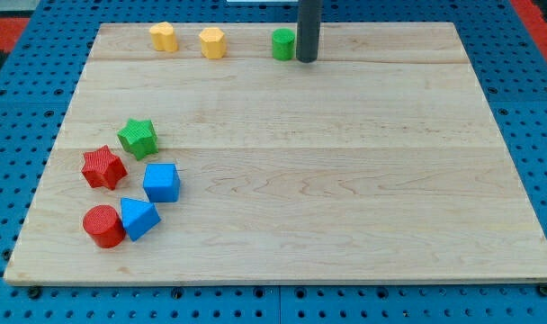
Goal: Slide the yellow hexagon closer to green circle
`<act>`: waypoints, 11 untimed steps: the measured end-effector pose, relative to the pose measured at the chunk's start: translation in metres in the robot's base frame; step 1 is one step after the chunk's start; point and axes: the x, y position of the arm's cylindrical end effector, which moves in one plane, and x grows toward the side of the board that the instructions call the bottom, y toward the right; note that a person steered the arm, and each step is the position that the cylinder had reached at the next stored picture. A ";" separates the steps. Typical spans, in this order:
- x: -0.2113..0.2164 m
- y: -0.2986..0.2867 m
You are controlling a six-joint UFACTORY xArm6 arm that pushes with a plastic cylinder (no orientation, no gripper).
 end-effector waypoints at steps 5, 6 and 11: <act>-0.067 -0.169; -0.056 -0.175; -0.092 -0.124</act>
